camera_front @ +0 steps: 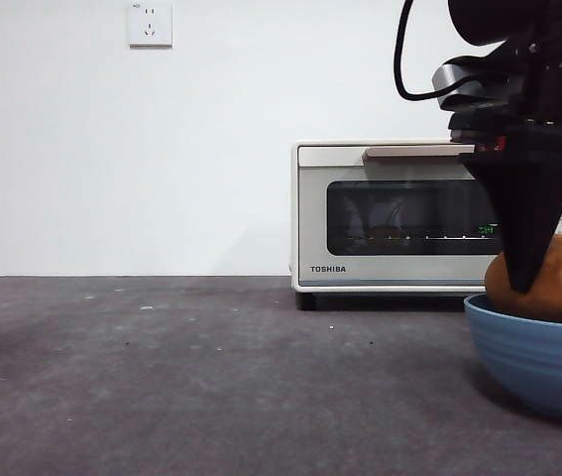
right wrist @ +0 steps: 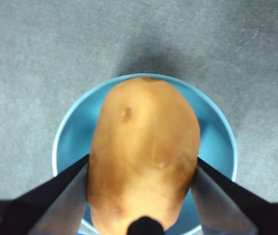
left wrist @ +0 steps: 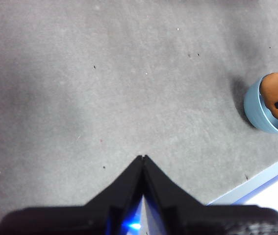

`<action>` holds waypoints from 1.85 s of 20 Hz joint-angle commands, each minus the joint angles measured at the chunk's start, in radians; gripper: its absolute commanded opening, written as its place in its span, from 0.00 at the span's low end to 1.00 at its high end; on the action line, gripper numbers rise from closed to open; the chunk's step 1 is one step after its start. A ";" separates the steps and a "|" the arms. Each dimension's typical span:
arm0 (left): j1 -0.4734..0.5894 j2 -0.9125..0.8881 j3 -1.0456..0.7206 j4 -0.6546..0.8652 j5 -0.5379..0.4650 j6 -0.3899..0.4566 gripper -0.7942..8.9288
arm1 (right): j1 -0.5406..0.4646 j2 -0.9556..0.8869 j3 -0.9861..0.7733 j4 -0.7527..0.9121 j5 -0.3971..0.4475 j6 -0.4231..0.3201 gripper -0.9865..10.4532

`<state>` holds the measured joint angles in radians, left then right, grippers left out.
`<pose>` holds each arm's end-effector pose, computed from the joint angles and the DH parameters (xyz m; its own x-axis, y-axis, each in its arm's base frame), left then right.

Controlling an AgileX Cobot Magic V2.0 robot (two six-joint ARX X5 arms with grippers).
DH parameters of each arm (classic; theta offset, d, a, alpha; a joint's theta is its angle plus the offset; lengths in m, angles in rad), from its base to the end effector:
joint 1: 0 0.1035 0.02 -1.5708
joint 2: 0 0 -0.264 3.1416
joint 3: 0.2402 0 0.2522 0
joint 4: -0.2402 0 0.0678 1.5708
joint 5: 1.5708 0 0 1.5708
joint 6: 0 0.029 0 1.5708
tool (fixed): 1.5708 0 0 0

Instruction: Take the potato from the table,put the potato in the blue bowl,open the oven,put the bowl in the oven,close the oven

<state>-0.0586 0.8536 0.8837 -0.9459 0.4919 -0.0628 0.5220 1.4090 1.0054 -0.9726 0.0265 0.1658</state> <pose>0.1453 -0.0222 0.2958 0.5084 -0.5029 -0.6990 0.2885 0.8643 -0.4120 0.2128 0.1215 0.2281 0.1808 0.0734 -0.9808 -0.3469 0.9379 0.0063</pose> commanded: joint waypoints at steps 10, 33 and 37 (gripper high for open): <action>-0.028 0.058 0.003 0.248 0.151 -0.129 0.08 | 0.000 -0.022 0.119 -0.143 0.048 0.009 0.63; -0.552 1.200 1.228 0.383 -0.076 0.043 0.08 | -0.399 -0.468 0.092 -0.166 -0.173 -0.005 0.08; -0.596 1.251 1.237 0.442 -0.185 0.204 0.08 | -0.507 -0.523 -0.015 -0.120 -0.263 -0.016 0.08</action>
<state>-0.6525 2.0953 2.1216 -0.5144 0.3119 0.0727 0.0151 0.8894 0.9977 -1.0988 -0.2287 0.1635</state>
